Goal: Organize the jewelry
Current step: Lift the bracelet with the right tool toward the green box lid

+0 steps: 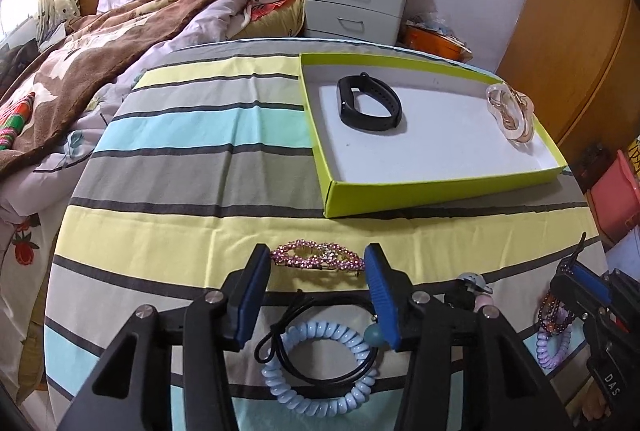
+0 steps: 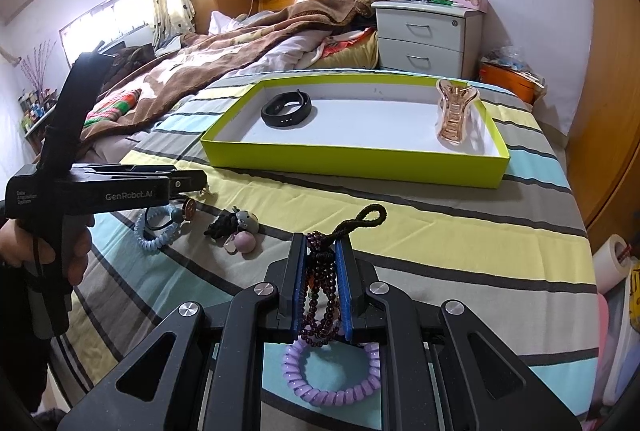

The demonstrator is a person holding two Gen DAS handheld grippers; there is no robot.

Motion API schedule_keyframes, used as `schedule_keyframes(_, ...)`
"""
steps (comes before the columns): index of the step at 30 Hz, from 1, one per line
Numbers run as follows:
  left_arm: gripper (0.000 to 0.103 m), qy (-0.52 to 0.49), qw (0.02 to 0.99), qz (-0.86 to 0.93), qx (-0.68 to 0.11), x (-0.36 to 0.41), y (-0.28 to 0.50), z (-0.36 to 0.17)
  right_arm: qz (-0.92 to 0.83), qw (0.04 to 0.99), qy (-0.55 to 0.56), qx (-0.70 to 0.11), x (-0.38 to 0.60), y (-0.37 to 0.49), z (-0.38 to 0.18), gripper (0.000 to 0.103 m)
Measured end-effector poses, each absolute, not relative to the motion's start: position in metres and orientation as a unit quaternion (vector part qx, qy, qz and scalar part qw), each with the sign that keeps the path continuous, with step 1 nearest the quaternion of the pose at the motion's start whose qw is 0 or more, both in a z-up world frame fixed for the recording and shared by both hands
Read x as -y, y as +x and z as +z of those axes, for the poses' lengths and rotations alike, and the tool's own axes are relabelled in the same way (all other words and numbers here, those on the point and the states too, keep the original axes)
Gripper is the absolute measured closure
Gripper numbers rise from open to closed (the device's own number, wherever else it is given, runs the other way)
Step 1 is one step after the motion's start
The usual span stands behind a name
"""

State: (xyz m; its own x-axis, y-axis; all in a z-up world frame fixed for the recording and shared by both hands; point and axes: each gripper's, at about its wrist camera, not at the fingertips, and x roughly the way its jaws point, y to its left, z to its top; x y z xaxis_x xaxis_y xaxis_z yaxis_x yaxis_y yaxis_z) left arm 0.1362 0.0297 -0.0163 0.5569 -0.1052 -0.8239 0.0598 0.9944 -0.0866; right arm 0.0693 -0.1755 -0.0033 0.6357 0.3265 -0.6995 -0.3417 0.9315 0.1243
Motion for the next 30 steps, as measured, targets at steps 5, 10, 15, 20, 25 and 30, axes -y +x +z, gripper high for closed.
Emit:
schedule_keyframes(5,0.053,-0.028,0.889,-0.050,-0.454,-0.031,0.132,-0.007,0.184,0.905,-0.009,-0.383,0.177,0.071,-0.001,0.088)
schedule_keyframes(10,0.053,-0.028,0.893,-0.054,-0.446,-0.029,0.130,0.004,0.182,0.907,-0.010,-0.379,0.178,0.072,0.007,0.088)
schedule_keyframes(15,0.053,-0.029,0.896,-0.058,-0.439,-0.027,0.130,0.015,0.178,0.912,-0.011,-0.369,0.180,0.074,0.021,0.088)
schedule_keyframes(20,0.053,-0.028,0.903,-0.062,-0.425,-0.024,0.131,0.034,0.176,0.917,-0.008,-0.357,0.183,0.077,0.034,0.088)
schedule_keyframes(25,0.053,-0.028,0.908,-0.067,-0.412,-0.020,0.134,0.049,0.171,0.921,-0.006,-0.350,0.186,0.081,0.043,0.088)
schedule_keyframes(30,0.053,-0.027,0.910,-0.071,-0.408,-0.016,0.139,0.056,0.171,0.925,-0.011,-0.340,0.188,0.089,0.054,0.088)
